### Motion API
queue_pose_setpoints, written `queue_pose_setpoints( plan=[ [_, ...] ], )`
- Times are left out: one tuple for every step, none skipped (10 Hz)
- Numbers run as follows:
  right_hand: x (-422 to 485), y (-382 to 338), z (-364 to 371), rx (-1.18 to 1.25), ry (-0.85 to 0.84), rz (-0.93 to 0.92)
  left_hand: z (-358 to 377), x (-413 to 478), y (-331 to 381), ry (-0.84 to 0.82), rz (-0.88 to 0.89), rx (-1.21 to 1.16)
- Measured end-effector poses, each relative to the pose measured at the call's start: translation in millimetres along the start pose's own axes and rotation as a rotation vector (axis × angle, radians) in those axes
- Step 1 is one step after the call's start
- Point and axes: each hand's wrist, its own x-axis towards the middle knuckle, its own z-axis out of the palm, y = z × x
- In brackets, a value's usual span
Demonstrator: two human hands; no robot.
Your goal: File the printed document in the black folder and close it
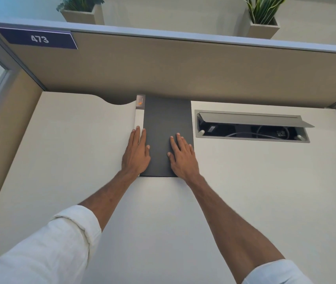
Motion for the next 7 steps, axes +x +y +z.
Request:
queue_pose_setpoints(
  plan=[
    [1.9, 4.1, 3.6, -0.004, 0.0, 0.011, 0.1, 1.9, 2.1, -0.009, 0.014, 0.025],
    [4.6, 5.8, 2.6, -0.008, 0.0, 0.012, -1.9, 2.5, 7.5, -0.016, -0.006, 0.049],
    [5.1, 6.7, 3.0, 0.0, -0.001, 0.005, -1.0, 2.0, 8.9, -0.025, -0.012, 0.063],
    [6.0, 7.2, 1.2, 0.006, -0.017, 0.015, -3.5, 1.5, 10.4, -0.042, -0.025, 0.07],
    [8.1, 7.8, 4.0, -0.004, -0.023, 0.015, -2.7, 2.7, 9.2, -0.039, -0.013, 0.093],
    [3.3, 4.4, -1.9, 0.001, -0.017, 0.01, -7.2, -1.3, 9.3, -0.016, 0.018, 0.103],
    [1.9, 2.1, -5.5, -0.005, 0.011, 0.003, -9.6, -1.7, 11.1, 0.035, 0.06, 0.125]
  ],
)
